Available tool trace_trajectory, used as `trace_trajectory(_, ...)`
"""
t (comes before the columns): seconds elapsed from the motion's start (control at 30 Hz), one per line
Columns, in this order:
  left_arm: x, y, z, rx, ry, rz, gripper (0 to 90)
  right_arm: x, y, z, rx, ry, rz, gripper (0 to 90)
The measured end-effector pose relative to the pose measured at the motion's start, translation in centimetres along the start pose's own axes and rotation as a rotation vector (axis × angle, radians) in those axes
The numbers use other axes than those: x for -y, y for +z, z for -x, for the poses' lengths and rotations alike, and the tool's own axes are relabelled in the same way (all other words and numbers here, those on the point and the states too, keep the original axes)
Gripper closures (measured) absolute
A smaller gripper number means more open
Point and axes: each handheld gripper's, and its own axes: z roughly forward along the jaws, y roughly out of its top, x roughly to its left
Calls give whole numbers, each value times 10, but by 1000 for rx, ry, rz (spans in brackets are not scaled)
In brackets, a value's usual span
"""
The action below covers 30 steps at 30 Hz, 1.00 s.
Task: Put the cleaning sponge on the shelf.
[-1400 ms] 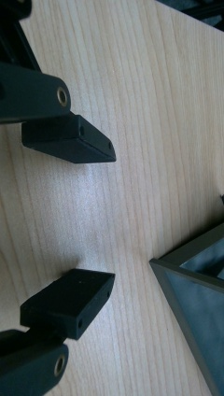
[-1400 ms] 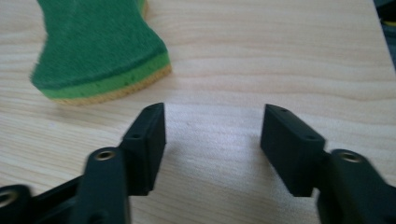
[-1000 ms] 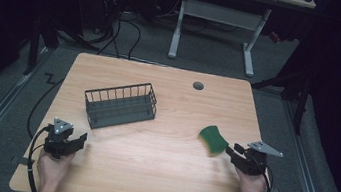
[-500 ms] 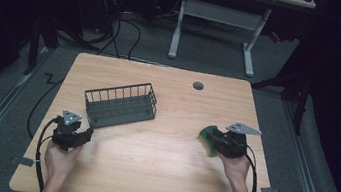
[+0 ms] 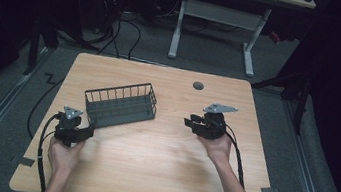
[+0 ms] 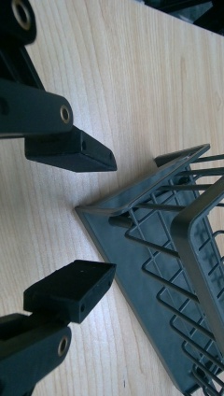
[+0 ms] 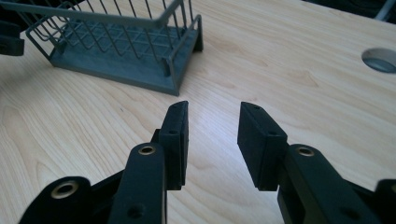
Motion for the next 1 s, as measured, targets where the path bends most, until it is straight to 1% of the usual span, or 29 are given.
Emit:
trace_trajectory(0.07,0,1,0,0,-2,-1,450,-6,5,-3,-7,-11,-4,639)
trace_trajectory(0.1,-1,2,-1,4,-7,-2,456,-11,12,-5,-13,-19,-12,640)
trace_trajectory(0.13,-1,2,-1,4,-7,-2,466,-11,12,-5,-13,-19,-12,640)
trace_trajectory(0.17,-1,2,-1,7,-9,0,475,-16,20,-6,-24,-27,-22,640)
trace_trajectory(0.2,-1,2,-1,9,-12,2,475,-16,20,-6,-24,-27,-22,640)
trace_trajectory(0.23,-1,2,-1,8,-12,3,479,-18,24,-7,-28,-30,-31,642)
trace_trajectory(0.3,-1,3,-1,8,-15,2,483,-21,33,-9,-36,-38,-46,647)
trace_trajectory(0.33,-2,4,-1,5,-15,0,487,-22,42,-10,-41,-42,-61,651)
trace_trajectory(0.37,-2,4,-1,4,-18,0,487,-22,42,-10,-41,-42,-61,651)
trace_trajectory(0.5,-2,5,-3,3,-29,2,502,-23,61,-11,-47,-46,-100,657)
trace_trajectory(0.53,-2,6,-3,3,-30,3,508,-23,69,-11,-48,-50,-108,658)
trace_trajectory(0.57,-3,6,-3,4,-30,3,508,-23,69,-11,-48,-50,-108,658)
trace_trajectory(0.63,-3,8,-4,7,-33,4,519,-24,76,-13,-48,-59,-114,659)
trace_trajectory(0.67,-3,9,-4,9,-35,4,530,-26,83,-15,-52,-60,-115,660)
trace_trajectory(0.77,-3,12,-5,6,-37,3,541,-29,90,-17,-56,-57,-114,666)
trace_trajectory(0.8,-2,14,-6,2,-42,2,549,-31,98,-19,-58,-66,-118,669)
trace_trajectory(0.83,-2,14,-7,4,-44,0,553,-32,101,-21,-57,-69,-124,671)
trace_trajectory(0.93,-1,14,-8,6,-56,9,569,-34,107,-23,-60,-66,-131,676)
trace_trajectory(0.97,0,14,-9,7,-57,11,576,-34,110,-24,-61,-54,-135,678)
trace_trajectory(1.0,0,14,-9,9,-58,11,588,-35,114,-25,-57,-65,-135,682)
